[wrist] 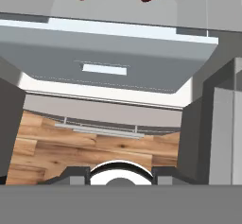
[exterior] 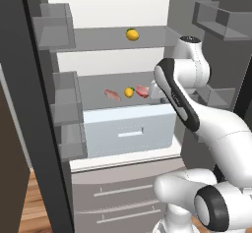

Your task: Place one lemon and one steak in each tupperware on the nearby counter, to pack two identical lunches.

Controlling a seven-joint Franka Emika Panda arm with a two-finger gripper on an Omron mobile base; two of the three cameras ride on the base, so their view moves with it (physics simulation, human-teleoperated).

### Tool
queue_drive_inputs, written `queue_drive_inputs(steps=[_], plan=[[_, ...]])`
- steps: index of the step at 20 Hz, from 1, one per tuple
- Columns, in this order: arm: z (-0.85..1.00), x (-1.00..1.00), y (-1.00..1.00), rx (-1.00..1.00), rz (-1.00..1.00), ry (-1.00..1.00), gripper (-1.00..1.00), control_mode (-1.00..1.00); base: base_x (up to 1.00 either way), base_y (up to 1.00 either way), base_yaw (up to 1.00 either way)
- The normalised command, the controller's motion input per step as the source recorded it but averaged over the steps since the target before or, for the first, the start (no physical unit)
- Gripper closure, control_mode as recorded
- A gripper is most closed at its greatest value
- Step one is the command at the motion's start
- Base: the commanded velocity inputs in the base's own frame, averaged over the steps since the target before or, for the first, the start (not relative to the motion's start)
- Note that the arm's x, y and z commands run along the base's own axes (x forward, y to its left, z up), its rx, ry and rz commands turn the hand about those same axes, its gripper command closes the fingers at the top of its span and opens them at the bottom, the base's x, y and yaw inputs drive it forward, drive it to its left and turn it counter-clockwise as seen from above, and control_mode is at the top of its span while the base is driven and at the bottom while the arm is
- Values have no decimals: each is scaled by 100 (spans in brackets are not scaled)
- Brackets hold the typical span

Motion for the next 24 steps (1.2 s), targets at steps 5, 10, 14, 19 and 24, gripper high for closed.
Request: queue_drive_inputs(steps=[5,10,14,19,24], plan=[[0,-7,0,0,0,0,-100,-100,0,0,0],[3,-14,7,0,0,-15,-100,-100,0,0,0],[1,0,25,0,0,-21,-100,-100,0,0,0],[0,7,5,0,-5,-6,-100,-100,0,0,0],[0,14,0,0,-9,0,-100,-100,0,0,0]])
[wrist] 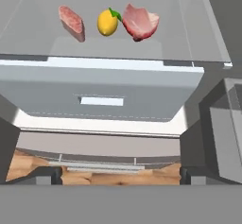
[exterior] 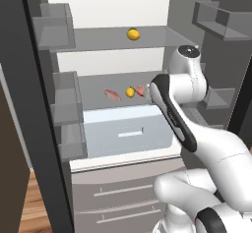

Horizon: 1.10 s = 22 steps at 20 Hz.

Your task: Place one lemon and one steak in each tupperware on the nearby counter, to pack two identical lunches.

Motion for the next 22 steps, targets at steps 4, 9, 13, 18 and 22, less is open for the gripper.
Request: queue_drive_inputs(steps=[4,9,13,18,22], plan=[[-3,20,0,-5,0,0,-100,-100,0,0,0],[-16,13,-3,-7,1,0,-100,-100,0,0,0],[-18,11,-7,-4,2,0,-100,-100,0,0,0],[-31,17,-9,-1,2,-4,-100,-100,0,0,0],[-21,17,-6,-2,1,-1,-100,-100,0,0,0]])
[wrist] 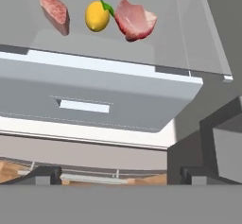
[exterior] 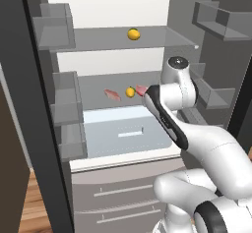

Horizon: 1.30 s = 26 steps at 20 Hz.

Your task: Place one lemon and one steak in each tupperware on the nearby counter, to pack two identical lunches.

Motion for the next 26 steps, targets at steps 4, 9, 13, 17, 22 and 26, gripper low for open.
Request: queue_drive_inputs(steps=[4,9,13,17,22,26], plan=[[-4,11,-4,-3,2,0,-100,-100,0,0,0],[0,8,0,-7,3,0,-100,-100,0,0,0],[0,5,0,-12,6,-1,-100,-100,0,0,0],[0,9,0,-11,6,-1,-100,-100,0,0,0],[0,19,0,-7,6,-2,-100,-100,0,0,0],[0,25,0,-4,5,-3,-100,-100,0,0,0]])
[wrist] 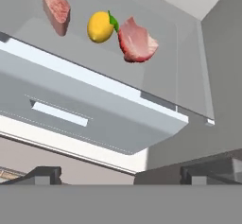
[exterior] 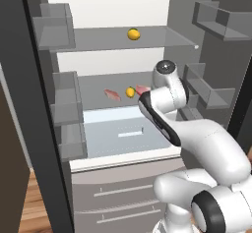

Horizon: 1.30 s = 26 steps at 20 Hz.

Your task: Place one lemon and one steak in each tupperware on the nearby counter, to pack two identical lunches.

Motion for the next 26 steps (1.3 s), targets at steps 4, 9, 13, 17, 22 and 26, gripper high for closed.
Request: queue_drive_inputs(steps=[4,9,13,17,22,26], plan=[[-8,23,0,0,5,-4,-100,-100,0,0,0],[-16,23,0,-1,3,-5,-100,-100,0,0,0],[-15,28,0,-2,1,-3,-100,-100,0,0,0],[-1,30,-1,0,0,0,-100,-100,0,0,0],[0,34,-2,0,0,0,-100,-100,0,0,0],[0,39,0,0,0,0,-100,-100,0,0,0]])
